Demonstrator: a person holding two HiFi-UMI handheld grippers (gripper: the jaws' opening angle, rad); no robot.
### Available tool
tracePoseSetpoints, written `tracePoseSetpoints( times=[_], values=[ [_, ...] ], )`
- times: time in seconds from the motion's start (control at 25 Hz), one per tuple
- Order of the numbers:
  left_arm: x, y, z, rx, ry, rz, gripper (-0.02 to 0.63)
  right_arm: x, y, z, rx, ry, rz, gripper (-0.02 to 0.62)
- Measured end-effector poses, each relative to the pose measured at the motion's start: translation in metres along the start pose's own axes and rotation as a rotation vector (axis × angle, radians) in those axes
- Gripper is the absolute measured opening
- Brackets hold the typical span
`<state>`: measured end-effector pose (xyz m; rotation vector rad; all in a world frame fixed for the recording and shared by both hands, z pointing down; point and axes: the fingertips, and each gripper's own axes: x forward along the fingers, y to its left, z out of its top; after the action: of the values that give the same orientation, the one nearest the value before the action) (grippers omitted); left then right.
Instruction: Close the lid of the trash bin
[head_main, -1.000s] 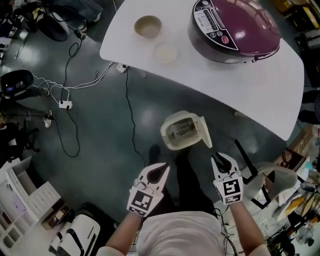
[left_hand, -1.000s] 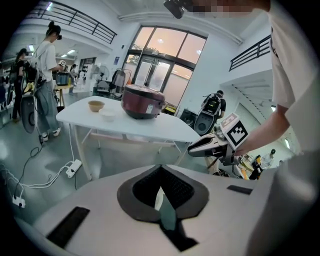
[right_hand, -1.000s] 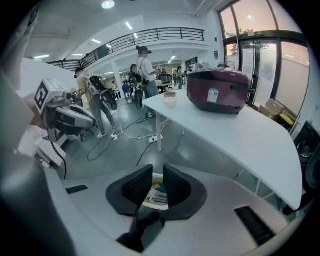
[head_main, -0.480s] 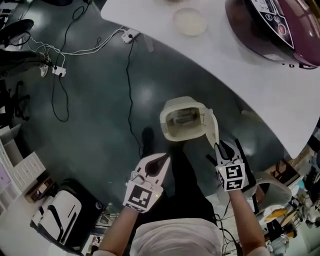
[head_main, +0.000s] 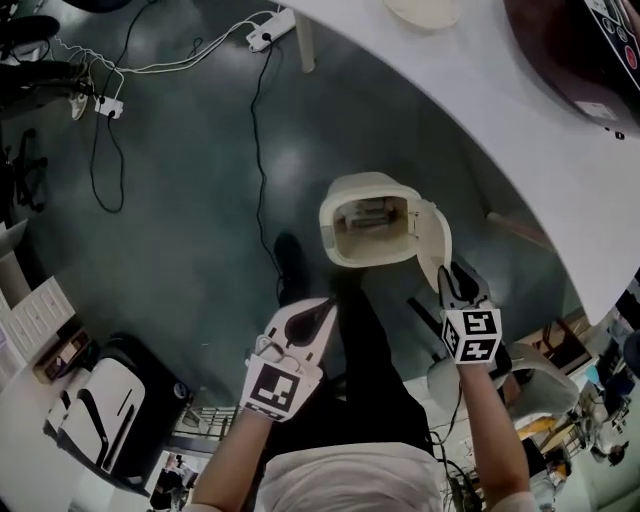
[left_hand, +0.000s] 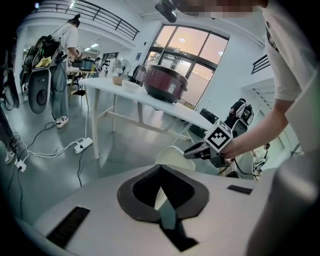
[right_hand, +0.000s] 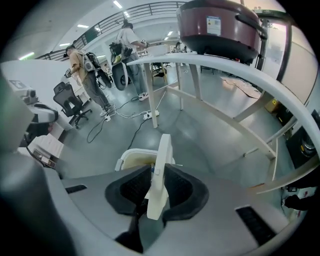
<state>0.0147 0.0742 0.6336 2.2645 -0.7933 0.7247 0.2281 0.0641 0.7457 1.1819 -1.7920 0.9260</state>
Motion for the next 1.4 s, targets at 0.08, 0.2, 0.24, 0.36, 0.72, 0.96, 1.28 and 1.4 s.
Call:
tracePoseSetpoints(
  times=[0.08, 0.2, 0.24, 0.36, 0.72, 0.96, 1.28, 1.4],
  values=[
    [0.001, 0.003, -0.006, 0.000, 0.005, 0.000, 0.012, 0.002, 0.001, 0.000, 0.002, -0.003, -0.004, 0.098],
    [0.001, 0.009, -0.012, 0.003, 0.006, 0.002, 0.011, 0.007, 0.008, 0.002, 0.006, -0.014, 0.000, 0.098],
    [0.001, 0.012, -0.014, 0.005, 0.007, 0.003, 0.011, 0.009, 0.012, 0.002, 0.009, -0.015, 0.005, 0.097],
    [-0.002, 0.017, -0.018, -0.003, 0.010, 0.007, 0.011, 0.015, 0.029, 0.001, 0.011, -0.007, 0.023, 0.097],
    [-0.010, 0.037, -0.029, -0.024, 0.011, 0.013, 0.012, 0.035, 0.073, 0.002, 0.024, 0.005, 0.047, 0.097],
    [-0.014, 0.051, -0.049, -0.043, 0.018, 0.010, 0.011, 0.051, 0.100, -0.001, 0.015, 0.014, 0.069, 0.095],
    [-0.005, 0.079, -0.090, -0.067, 0.044, 0.007, 0.011, 0.089, 0.139, -0.010, -0.008, 0.011, 0.103, 0.094],
    [0.002, 0.086, -0.104, -0.067, 0.055, -0.002, 0.011, 0.106, 0.152, -0.014, -0.026, 0.018, 0.116, 0.094]
  ],
)
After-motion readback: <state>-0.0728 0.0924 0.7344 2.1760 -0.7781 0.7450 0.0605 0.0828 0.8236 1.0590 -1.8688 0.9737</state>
